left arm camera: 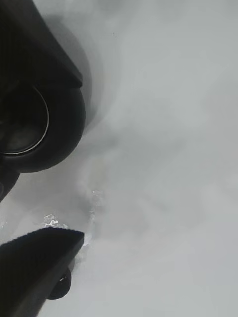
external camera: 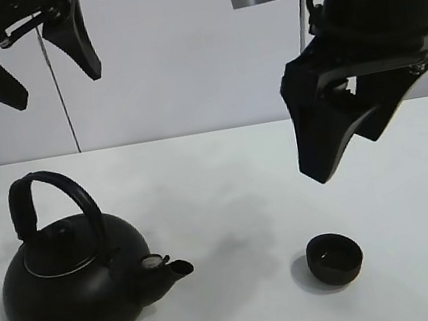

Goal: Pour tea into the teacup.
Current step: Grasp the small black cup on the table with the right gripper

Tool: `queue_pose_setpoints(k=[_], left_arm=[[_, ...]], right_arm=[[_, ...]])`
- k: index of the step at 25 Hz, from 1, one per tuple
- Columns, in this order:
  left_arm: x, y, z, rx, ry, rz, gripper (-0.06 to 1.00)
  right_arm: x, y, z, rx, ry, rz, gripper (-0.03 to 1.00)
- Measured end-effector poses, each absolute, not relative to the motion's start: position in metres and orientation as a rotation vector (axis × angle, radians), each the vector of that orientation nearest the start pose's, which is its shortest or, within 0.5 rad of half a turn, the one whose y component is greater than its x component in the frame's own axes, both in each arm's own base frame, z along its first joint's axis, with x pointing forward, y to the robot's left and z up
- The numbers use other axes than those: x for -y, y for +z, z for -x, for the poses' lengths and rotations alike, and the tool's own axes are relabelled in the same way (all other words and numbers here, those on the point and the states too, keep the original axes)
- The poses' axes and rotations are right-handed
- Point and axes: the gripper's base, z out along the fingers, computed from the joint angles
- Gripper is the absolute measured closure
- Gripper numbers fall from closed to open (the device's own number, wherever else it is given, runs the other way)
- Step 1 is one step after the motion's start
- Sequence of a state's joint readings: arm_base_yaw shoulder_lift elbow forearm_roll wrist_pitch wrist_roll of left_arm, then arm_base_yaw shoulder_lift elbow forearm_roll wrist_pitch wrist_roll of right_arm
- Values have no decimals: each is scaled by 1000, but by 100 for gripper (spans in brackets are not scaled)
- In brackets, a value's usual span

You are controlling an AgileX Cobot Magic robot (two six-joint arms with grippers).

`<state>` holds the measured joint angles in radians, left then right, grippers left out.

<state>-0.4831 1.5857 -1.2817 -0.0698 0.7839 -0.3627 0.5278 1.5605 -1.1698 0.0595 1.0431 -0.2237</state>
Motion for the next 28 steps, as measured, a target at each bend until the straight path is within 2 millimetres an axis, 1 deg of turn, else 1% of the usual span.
queue_pose_setpoints(k=[5, 7, 15, 20, 22, 28], left_arm=[[163, 296, -300, -2618, -391, -112, 39], [163, 296, -300, -2618, -391, -112, 39], [163, 296, -300, -2618, -391, -112, 39], [163, 296, -300, -2618, -391, -112, 39], [163, 296, -300, -2618, -391, -112, 39], [163, 296, -300, -2618, -391, -112, 39]], right_arm=[[-157, 264, -261, -2711, 128, 1013, 42], [-158, 260, -263, -2718, 126, 1015, 42], [-166, 216, -277, -2848, 96, 1059, 42], [-169, 201, -283, -2871, 89, 1064, 42], [-170, 198, -284, -2868, 86, 1064, 41], [-171, 197, -286, -2845, 88, 1058, 35]])
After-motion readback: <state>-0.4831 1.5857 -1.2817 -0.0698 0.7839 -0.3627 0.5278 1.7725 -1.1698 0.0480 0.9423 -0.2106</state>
